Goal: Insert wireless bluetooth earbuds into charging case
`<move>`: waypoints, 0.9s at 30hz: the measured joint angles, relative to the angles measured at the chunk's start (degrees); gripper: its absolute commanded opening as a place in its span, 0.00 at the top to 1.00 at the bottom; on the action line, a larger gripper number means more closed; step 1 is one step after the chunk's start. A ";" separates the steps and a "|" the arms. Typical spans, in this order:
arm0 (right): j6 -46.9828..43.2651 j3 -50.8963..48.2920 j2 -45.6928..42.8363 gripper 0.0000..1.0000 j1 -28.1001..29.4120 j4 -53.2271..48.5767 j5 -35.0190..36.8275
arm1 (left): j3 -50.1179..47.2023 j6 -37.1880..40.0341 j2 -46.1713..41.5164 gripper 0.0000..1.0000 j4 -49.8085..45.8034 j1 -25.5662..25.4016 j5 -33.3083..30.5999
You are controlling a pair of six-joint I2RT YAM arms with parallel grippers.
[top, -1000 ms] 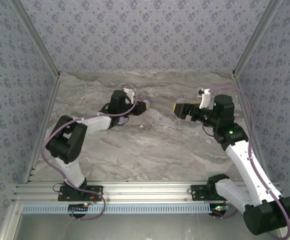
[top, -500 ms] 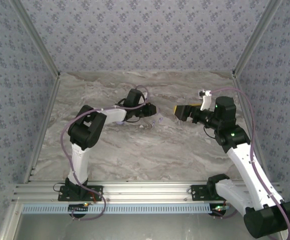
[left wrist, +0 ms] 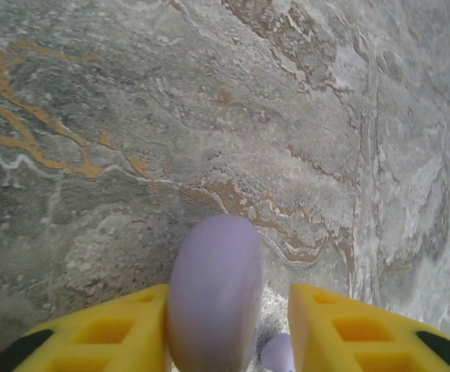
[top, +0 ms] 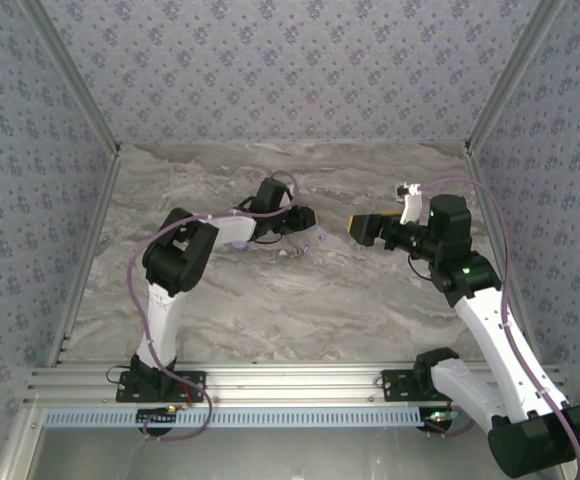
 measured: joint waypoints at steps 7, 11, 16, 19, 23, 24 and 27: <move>-1.64 1.20 0.02 0.00 0.15 -4.50 4.24 | 0.59 1.46 -0.79 0.37 -0.96 0.04 -0.90; -3.26 2.86 0.00 0.00 0.15 -7.69 7.54 | 0.20 2.95 -4.00 0.35 -2.80 0.39 -2.45; -4.24 3.54 0.00 0.00 0.11 -10.86 12.46 | -3.32 5.55 -13.84 0.34 -3.61 1.16 -4.90; -4.59 3.52 0.00 0.00 -0.50 -11.58 14.69 | -7.34 7.54 -21.44 0.32 -3.43 1.84 -6.99; -4.11 2.49 0.13 0.00 -2.71 -11.30 15.52 | -13.64 9.81 -31.19 0.29 -3.23 3.02 -10.47; -3.93 2.14 0.48 0.00 -3.26 -11.28 15.26 | -15.78 10.40 -33.77 0.27 -3.04 3.50 -11.69; -3.74 1.99 3.19 0.00 -3.76 -10.62 13.60 | -21.90 11.98 -40.96 0.19 -3.26 4.87 -15.93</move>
